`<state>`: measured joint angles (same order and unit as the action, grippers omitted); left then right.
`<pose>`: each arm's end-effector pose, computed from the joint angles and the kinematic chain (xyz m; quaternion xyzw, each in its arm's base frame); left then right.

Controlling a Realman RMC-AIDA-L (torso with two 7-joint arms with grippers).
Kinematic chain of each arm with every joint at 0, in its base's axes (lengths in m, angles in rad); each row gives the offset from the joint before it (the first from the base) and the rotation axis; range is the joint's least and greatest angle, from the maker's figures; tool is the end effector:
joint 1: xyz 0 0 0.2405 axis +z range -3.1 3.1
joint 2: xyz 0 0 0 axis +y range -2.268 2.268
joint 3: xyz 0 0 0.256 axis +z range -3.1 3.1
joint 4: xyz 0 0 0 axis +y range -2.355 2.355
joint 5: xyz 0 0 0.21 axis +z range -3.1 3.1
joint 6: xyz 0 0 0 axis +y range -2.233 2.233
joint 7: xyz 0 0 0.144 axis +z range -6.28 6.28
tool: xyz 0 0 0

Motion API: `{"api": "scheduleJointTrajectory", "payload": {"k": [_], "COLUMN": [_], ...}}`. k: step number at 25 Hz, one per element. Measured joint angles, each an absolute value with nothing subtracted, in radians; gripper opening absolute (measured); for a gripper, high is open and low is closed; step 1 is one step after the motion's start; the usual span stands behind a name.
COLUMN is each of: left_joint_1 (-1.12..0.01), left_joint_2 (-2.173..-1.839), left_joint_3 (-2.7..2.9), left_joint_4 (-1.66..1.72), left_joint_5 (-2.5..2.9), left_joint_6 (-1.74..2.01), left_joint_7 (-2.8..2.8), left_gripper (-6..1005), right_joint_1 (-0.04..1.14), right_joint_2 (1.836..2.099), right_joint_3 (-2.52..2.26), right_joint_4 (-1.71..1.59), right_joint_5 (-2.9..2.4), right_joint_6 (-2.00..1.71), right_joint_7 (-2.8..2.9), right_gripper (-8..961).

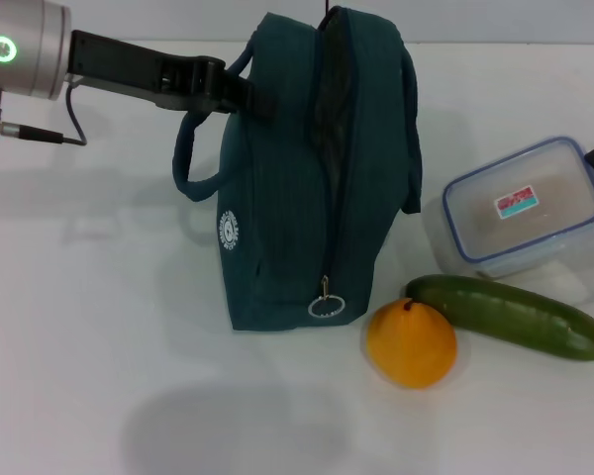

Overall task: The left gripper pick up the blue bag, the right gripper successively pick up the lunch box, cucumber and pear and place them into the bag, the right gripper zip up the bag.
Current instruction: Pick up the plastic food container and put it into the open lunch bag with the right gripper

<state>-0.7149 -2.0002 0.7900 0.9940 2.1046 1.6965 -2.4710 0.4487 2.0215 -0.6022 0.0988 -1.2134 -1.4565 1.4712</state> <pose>-0.1756 0.3811 0.0631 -0.8613 -0.4792 -0.1650 0.0375 0.3188 0.2933 -0.0193 -0.5687 0.5674 0.5568 0.2111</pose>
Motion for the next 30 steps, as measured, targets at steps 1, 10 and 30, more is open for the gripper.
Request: {"api": "scheduleJointTrajectory", "payload": {"k": [1,10,30], "left_joint_1": [-0.714,-0.717,-0.715], "left_joint_2": [-2.000,-2.000,-2.000], "left_joint_3": [0.790,0.790,0.790], "left_joint_4": [0.994,0.994,0.994], "left_joint_5": [2.102,2.099,2.096], "left_joint_6": [1.697,1.696,1.697], "left_joint_7": [-2.471,-2.471,-2.471], "left_gripper": [51,50,51], "right_joint_1": [0.447,0.433,0.420], "right_joint_2": [2.022,2.020,2.017], "right_joint_3": [-0.601,-0.598,-0.595], "right_joint_4": [0.098,0.090,0.037], "right_joint_5": [-1.213,-1.206,-1.175], "right_joint_6": [-1.460,-1.485,-1.464], "right_joint_7": [1.471,1.473,1.511], "right_gripper": [194,178,138]}}
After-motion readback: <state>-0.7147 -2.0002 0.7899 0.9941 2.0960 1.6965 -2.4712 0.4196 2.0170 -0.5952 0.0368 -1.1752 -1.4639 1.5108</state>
